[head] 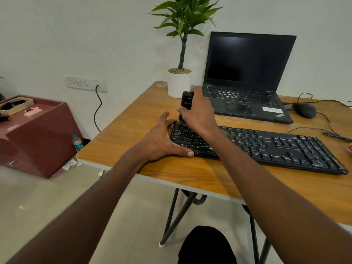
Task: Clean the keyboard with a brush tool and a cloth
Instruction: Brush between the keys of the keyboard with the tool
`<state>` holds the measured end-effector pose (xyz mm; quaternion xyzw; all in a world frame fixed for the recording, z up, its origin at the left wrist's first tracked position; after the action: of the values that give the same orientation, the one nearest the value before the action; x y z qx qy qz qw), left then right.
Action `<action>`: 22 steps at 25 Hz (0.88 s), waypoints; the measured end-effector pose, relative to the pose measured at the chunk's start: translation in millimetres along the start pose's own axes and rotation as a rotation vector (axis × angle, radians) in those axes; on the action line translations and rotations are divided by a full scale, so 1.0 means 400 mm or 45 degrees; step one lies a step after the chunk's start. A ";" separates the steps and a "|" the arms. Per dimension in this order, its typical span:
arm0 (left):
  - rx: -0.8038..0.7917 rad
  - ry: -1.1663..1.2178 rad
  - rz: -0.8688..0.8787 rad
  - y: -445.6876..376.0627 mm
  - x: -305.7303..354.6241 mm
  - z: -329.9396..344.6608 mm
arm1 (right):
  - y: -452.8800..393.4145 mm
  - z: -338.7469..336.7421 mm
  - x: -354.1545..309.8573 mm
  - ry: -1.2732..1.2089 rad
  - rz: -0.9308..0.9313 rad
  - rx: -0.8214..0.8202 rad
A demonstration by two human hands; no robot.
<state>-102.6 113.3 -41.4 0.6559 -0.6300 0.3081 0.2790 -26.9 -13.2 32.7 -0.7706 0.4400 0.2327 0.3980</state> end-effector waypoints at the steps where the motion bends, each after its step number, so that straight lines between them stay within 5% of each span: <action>1: 0.005 0.001 0.001 0.000 -0.001 -0.001 | 0.000 -0.002 -0.001 0.054 -0.012 0.022; 15: 0.007 0.016 0.001 -0.003 -0.003 -0.001 | -0.006 0.000 -0.016 0.159 -0.087 -0.037; 19: 0.010 -0.001 0.004 0.001 0.003 -0.001 | -0.007 0.005 -0.010 -0.046 -0.034 -0.039; 22: 0.013 -0.003 -0.004 0.002 0.002 -0.001 | -0.013 -0.003 -0.005 0.131 -0.021 -0.032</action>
<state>-103.5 113.3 -40.5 0.6588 -0.6277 0.3101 0.2752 -23.3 -11.4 37.0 -0.7900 0.4506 0.1951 0.3672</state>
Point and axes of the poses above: each hand's wrist, its own y-axis away from the middle knuckle, its own z-axis out of the palm, x = y × z, the point moved 5 cm from there along -y, towards the middle knuckle, and after that the axes turned 6 degrees about -y, right-handed, at the moved point
